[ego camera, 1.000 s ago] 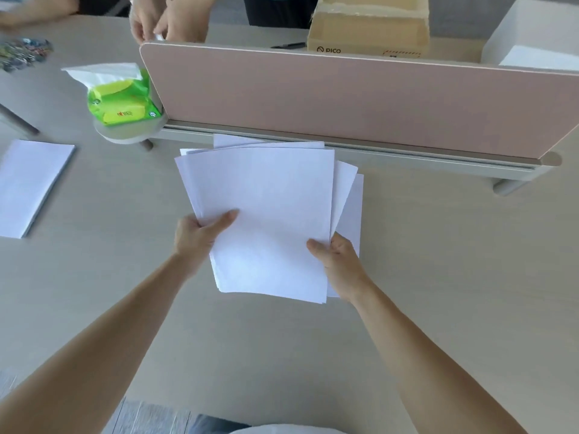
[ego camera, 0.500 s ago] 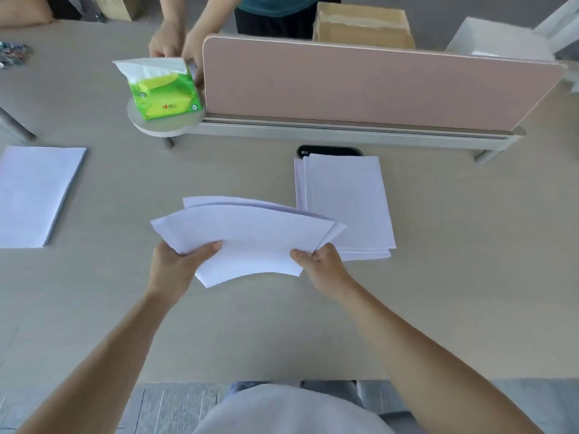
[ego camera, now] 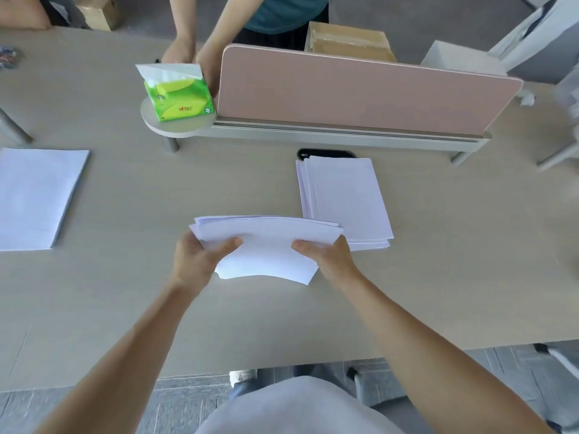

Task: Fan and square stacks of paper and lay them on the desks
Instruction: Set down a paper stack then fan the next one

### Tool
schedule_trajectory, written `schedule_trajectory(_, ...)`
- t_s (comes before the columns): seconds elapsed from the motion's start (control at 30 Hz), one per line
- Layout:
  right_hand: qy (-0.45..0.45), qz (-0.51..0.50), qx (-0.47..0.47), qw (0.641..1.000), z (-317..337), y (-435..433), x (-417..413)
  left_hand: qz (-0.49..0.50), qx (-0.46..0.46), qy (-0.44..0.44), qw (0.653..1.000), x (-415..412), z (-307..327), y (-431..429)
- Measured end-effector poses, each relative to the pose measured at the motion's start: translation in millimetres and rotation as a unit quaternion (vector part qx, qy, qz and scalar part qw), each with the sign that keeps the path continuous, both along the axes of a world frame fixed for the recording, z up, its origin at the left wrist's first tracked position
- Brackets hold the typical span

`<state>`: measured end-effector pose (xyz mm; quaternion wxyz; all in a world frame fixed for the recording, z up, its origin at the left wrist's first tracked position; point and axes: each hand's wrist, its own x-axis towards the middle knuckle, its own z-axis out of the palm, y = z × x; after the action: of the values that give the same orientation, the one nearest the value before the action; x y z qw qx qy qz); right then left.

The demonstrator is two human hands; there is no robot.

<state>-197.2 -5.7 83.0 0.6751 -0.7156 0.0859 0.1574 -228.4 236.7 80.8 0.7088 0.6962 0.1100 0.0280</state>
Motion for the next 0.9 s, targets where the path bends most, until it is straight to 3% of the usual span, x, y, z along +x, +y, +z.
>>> schedule_trajectory(0.2,-0.025,-0.019,0.068,0.997,13,9,-4,0.044,-0.032,0.008,0.998,-6,9,-11)
schedule_trajectory(0.43,-0.047,0.023,-0.022,0.998,9,-7,-11,0.013,-0.021,-0.015,1.000,-8,2,8)
schedule_trajectory(0.63,-0.059,0.010,0.039,0.997,14,0,-8,0.018,-0.018,-0.060,0.998,-2,13,-7)
schedule_trajectory(0.9,-0.060,-0.031,0.053,0.996,20,0,-2,0.059,-0.079,0.019,0.995,-4,22,-13)
